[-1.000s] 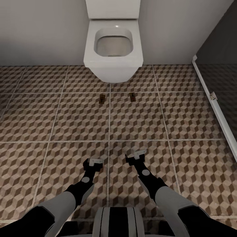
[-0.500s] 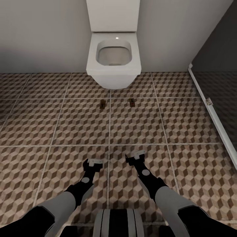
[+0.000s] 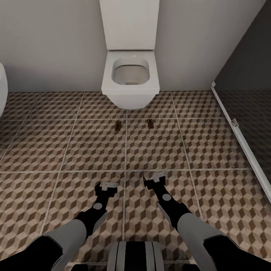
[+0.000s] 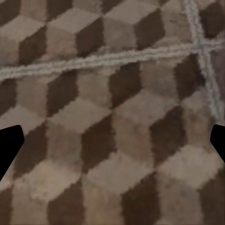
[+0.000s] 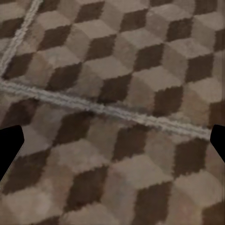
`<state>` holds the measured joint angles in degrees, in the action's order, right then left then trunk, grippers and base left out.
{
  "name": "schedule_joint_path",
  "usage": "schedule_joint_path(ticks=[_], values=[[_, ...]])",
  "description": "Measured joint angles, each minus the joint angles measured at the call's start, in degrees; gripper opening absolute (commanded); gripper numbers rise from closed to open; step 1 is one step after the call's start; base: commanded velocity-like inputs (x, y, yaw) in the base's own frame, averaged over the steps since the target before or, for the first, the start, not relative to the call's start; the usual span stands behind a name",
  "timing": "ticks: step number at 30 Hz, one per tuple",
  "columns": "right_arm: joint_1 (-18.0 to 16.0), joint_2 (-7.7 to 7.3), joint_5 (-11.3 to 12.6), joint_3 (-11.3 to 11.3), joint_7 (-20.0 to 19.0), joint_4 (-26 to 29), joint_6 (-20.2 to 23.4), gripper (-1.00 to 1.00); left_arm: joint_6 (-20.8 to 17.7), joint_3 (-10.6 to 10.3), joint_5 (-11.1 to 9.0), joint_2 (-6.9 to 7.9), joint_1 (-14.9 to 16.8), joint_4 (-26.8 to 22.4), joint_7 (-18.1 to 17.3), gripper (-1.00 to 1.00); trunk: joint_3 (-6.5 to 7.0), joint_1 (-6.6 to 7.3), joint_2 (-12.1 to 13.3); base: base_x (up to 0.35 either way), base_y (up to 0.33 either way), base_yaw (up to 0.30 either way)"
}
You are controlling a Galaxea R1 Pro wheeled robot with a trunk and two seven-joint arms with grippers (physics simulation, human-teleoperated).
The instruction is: Take the four mousetraps from the cabinet in the bathroom and place them on the bathroom floor. Make sure all four end up on the same floor surface, and ensure that at least two of them are either under or directly next to the same bathroom sink.
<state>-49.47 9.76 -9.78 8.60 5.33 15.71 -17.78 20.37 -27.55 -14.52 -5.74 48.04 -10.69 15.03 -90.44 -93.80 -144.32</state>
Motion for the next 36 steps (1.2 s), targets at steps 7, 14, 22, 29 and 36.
schedule_joint_path(ticks=[7, 14, 22, 29, 36], values=[[0.02, 0.00, 0.00, 0.00, 0.00, 0.00, 0.00, 1.00, 0.00, 0.01, 0.00, 0.02, 0.00, 0.00, 0.04, 1.00, 0.00, 0.00, 0.00, 0.000, 0.000, 0.000], [0.02, 0.00, 0.00, 0.00, 0.00, 0.00, 0.00, 1.00, 0.00, 0.01, 0.01, 0.02, 0.00, 0.03, -0.01, 1.00, 0.22, 0.03, 0.01, 0.000, 0.000, 0.000], [0.02, 0.00, 0.00, 0.00, 0.00, 0.00, 0.00, 1.00, 0.00, 0.01, 0.01, 0.02, 0.00, 0.08, -0.03, 1.00, 1.99, 0.24, 0.12, 0.000, 0.000, 0.000], [0.02, 0.00, 0.00, 0.00, 0.00, 0.00, 0.00, 1.00, 0.00, 0.01, 0.00, 0.02, -0.09, 0.21, -0.04, 1.00, 3.54, 0.42, 0.21, 0.000, 0.000, 0.000], [0.01, -0.03, 0.00, 0.00, 0.00, 0.00, 0.00, 1.00, 0.00, 0.01, 0.00, 0.02, -0.67, 0.70, -0.03, 1.00, 5.09, 0.60, 0.31, 0.000, 0.000, 0.000]])
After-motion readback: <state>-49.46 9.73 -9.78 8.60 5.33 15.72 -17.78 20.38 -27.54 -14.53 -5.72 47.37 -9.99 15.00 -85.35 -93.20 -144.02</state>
